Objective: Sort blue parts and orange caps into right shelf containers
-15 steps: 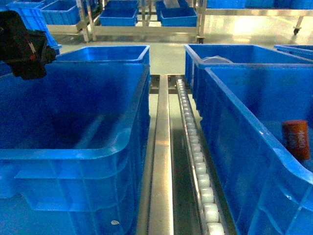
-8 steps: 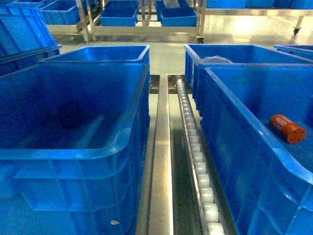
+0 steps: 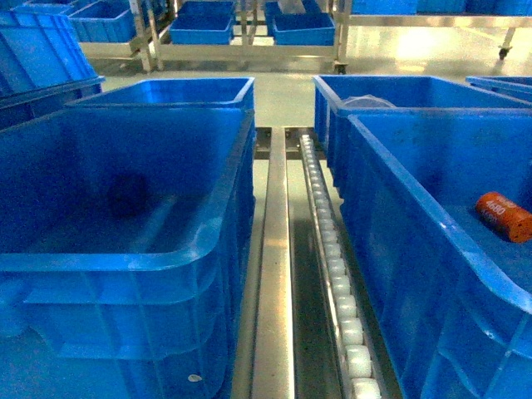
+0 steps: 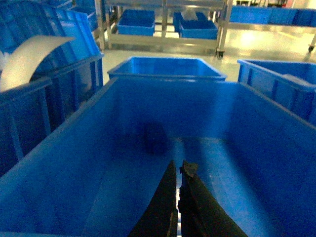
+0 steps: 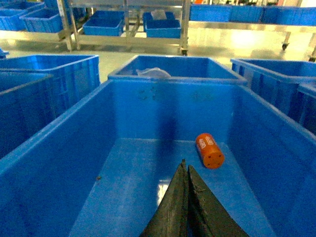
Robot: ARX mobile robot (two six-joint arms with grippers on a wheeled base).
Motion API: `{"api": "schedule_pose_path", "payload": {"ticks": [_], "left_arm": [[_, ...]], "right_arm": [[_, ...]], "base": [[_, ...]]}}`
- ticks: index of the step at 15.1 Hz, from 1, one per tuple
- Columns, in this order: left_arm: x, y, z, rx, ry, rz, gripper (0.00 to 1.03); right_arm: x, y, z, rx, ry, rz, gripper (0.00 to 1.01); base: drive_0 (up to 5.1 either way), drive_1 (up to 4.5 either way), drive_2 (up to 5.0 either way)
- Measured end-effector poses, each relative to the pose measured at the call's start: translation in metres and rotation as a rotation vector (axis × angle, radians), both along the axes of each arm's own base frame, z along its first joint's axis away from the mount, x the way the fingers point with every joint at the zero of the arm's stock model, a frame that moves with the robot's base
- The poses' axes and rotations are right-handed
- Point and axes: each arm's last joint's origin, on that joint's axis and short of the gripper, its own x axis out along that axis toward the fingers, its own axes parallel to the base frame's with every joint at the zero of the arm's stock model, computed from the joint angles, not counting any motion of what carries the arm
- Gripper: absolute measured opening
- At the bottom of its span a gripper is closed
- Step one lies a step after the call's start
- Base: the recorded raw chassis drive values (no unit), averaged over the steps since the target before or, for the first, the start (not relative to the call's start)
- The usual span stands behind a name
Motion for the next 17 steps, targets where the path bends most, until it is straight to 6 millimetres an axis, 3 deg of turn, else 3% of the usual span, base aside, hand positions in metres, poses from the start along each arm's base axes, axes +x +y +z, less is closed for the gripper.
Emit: {"api": "schedule_pose_path", "payload": {"ticks": [5,17], "left_arm": [[-0.023,0.0,0.002,0.0,-0.008,0.001,0.02],[-0.049,0.0,0.008,0.0,-0.03,0.001,0.02]], "right_arm": [[-0.018,0.0,0.007,0.0,-0.027,0.0,0.01],[-0.041,0.0,0.011,0.0,-0.042,0.0,0.01]], "base": [[0.0,0.0,0.0],[0.0,0.0,0.0]]}}
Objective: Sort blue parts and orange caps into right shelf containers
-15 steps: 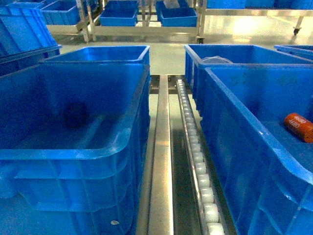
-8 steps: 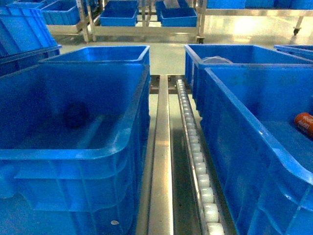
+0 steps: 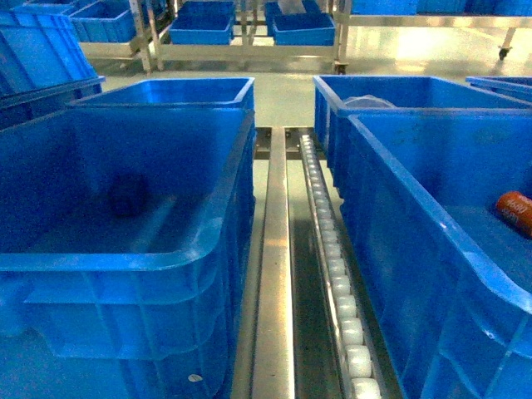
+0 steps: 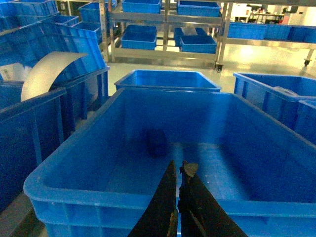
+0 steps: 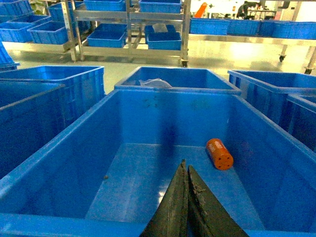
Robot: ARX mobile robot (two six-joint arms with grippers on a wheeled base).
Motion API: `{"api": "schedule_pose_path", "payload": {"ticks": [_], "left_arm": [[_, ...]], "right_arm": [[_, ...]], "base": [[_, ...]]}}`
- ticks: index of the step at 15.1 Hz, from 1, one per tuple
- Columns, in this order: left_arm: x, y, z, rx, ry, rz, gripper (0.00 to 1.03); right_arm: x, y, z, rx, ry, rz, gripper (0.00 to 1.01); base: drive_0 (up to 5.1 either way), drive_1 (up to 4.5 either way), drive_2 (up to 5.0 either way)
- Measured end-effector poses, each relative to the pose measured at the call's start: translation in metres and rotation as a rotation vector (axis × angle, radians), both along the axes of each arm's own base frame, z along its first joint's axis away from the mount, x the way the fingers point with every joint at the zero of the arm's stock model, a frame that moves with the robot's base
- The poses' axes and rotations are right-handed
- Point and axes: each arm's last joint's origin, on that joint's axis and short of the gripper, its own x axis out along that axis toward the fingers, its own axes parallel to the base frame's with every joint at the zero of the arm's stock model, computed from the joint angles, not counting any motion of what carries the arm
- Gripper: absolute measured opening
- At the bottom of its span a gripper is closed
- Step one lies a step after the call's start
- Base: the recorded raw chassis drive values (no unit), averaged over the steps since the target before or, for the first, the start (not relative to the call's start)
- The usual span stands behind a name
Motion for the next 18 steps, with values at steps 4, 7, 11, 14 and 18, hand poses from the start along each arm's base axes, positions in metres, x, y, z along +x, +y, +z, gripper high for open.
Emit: {"api": "schedule_pose_path", "payload": {"ticks": [4,7,11,14,18], "left_arm": [[-0.006,0.0,-0.001,0.0,0.002,0.0,0.02],[-0.01,0.0,-0.002,0.0,0.016,0.0,0.02],[-0.019,0.0,-0.005,0.002,0.021,0.0,0.02],[-0.019,0.0,-0.004,0.002,0.017,0.0,0.03],[-0.019,0.0,-0.004,0.003,0.016,0.0,0.56]], "right_arm": [[-0.005,0.0,-0.001,0.0,0.002,0.0,0.01],[-0.016,0.0,0.0,0.0,-0.013,0.002,0.01],[-0.016,0.0,-0.004,0.002,0.014,0.002,0.01],[-0.016,0.0,-0.004,0.002,0.011,0.002,0.01],[-0.016,0.0,-0.004,0.002,0.011,0.002,0.52]], "base": [[0.0,0.0,0.0],[0.0,0.0,0.0],[0.0,0.0,0.0],[0.0,0.0,0.0],[0.0,0.0,0.0]]}}
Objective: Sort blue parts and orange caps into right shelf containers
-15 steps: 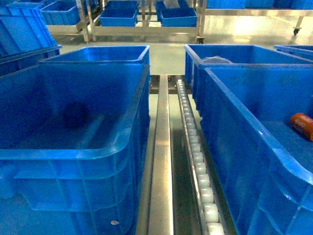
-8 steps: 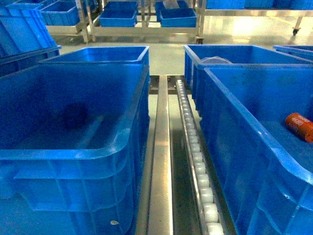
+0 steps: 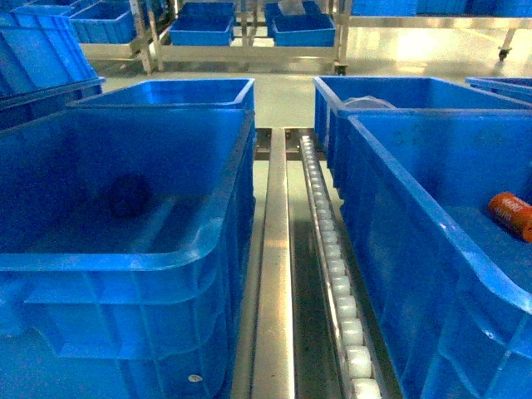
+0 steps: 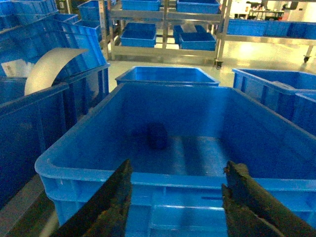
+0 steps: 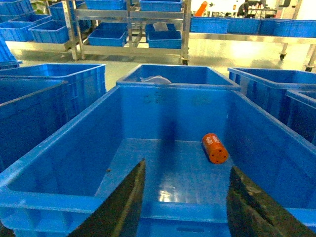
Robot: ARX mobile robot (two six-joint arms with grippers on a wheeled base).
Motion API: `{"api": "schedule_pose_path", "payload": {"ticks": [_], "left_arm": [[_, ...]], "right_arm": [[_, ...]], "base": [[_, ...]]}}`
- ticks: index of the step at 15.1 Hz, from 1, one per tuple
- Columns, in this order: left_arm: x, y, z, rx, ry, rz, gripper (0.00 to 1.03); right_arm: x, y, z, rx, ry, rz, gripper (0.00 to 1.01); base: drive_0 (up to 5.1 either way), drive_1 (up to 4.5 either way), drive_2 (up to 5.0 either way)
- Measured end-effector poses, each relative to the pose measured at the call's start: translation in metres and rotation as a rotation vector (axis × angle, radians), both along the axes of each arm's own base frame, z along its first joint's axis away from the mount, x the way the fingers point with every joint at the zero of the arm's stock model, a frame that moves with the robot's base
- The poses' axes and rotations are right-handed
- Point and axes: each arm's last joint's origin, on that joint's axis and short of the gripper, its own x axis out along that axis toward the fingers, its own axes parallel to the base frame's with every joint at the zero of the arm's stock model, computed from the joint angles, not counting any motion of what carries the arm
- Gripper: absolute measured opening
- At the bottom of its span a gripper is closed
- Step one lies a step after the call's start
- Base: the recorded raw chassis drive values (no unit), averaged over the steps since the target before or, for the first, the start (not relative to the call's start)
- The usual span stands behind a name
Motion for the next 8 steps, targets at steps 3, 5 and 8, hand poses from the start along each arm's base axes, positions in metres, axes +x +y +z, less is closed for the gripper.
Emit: {"api": "schedule_pose_path", "payload": {"ticks": [3,5,8], "left_arm": [[0.0,0.0,0.0,0.0,0.0,0.0,0.88],[0.0,0.0,0.0,0.001,0.0,0.0,1.0],[0.0,0.0,0.0,0.001,0.0,0.0,0.98]], "right_arm": [[0.0,0.0,0.0,0.0,0.0,0.0,0.84],[0.0,0.0,0.0,0.0,0.0,0.0,1.0],[0.0,0.0,0.0,0.0,0.0,0.0,0.98]], "base": [[0.0,0.0,0.0],[0.0,0.0,0.0],[0.0,0.0,0.0]]}}
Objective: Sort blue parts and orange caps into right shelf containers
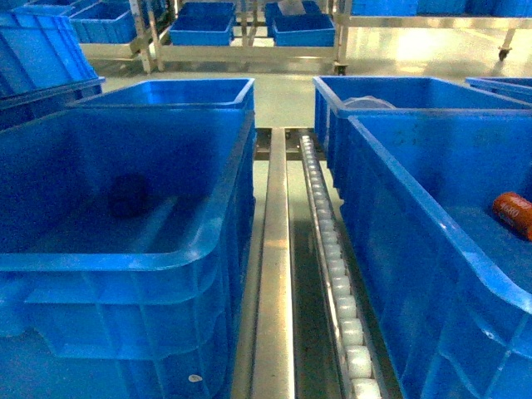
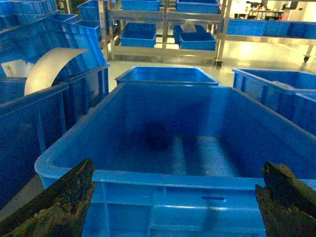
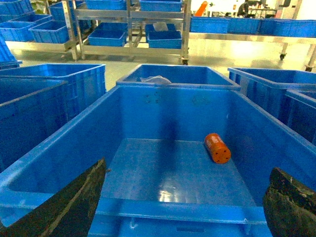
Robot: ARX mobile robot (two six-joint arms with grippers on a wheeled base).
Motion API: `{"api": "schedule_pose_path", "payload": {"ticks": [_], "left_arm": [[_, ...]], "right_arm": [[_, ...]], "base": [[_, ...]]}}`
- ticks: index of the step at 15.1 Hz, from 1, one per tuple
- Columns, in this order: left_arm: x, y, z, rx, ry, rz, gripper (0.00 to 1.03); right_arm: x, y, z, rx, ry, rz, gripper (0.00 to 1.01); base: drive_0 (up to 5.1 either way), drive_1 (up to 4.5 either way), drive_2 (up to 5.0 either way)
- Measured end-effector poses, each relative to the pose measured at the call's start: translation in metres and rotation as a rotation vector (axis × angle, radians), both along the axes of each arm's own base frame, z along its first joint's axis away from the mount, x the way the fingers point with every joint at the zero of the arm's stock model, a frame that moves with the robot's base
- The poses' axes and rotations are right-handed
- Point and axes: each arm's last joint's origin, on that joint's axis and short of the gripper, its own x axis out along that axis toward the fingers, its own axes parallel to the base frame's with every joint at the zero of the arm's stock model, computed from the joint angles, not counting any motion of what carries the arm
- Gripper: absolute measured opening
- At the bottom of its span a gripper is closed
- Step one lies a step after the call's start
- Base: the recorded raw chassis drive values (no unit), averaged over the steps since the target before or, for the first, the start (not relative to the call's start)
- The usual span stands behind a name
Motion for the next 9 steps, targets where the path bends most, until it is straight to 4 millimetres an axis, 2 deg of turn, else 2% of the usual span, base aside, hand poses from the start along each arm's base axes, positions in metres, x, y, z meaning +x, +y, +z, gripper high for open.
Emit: {"api": "schedule_pose_path", "payload": {"ticks": [9], "left_arm": [[0.0,0.0,0.0,0.0,0.0,0.0,0.98]], "right_arm": [[0.0,0.0,0.0,0.0,0.0,0.0,0.98]], "base": [[0.0,0.0,0.0]]}}
